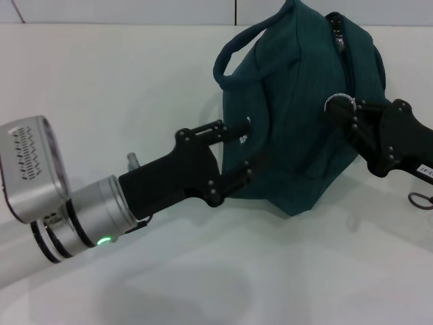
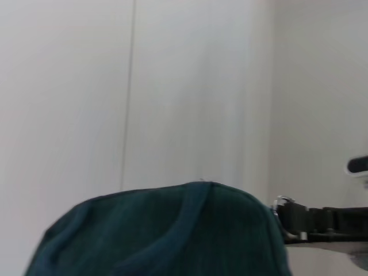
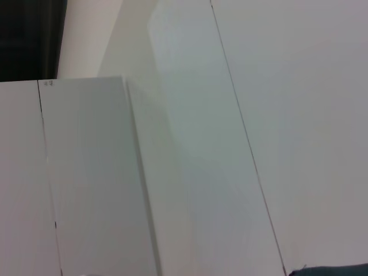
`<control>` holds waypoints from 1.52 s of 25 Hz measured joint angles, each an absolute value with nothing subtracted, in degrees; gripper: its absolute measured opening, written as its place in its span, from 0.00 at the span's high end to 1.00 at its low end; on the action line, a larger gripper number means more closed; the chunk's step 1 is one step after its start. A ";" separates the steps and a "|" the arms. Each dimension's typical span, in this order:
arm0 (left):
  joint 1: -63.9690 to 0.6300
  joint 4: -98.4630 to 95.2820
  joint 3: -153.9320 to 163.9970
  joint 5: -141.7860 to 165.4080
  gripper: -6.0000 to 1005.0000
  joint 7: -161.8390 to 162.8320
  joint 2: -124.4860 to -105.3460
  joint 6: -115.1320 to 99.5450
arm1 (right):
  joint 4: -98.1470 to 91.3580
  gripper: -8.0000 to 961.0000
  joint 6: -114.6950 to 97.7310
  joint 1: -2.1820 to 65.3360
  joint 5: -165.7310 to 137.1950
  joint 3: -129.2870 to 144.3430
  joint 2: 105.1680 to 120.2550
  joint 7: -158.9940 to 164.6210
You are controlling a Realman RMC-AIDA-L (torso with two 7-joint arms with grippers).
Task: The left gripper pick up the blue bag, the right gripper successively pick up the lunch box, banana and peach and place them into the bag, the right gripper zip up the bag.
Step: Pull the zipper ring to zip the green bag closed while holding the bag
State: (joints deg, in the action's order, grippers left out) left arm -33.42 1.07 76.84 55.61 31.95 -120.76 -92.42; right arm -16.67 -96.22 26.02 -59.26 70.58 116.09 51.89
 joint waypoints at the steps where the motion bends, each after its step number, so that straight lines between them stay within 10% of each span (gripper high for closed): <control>1: -33.66 1.07 76.86 55.97 0.52 32.30 -120.76 -92.53 | -16.66 0.95 -96.22 26.03 -59.19 70.58 116.10 51.86; 24: -35.95 1.19 76.46 54.62 0.54 33.84 -120.76 -91.02 | -16.25 0.95 -96.44 27.42 -57.68 72.94 116.19 51.68; 38: -36.00 1.03 76.47 54.54 0.93 31.92 -120.76 -90.83 | -16.78 0.95 -96.01 27.35 -58.65 74.28 114.92 63.54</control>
State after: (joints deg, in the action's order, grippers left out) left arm -36.00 1.03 76.47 54.54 31.92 -120.76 -90.83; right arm -16.78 -96.01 27.35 -58.65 74.28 114.92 63.54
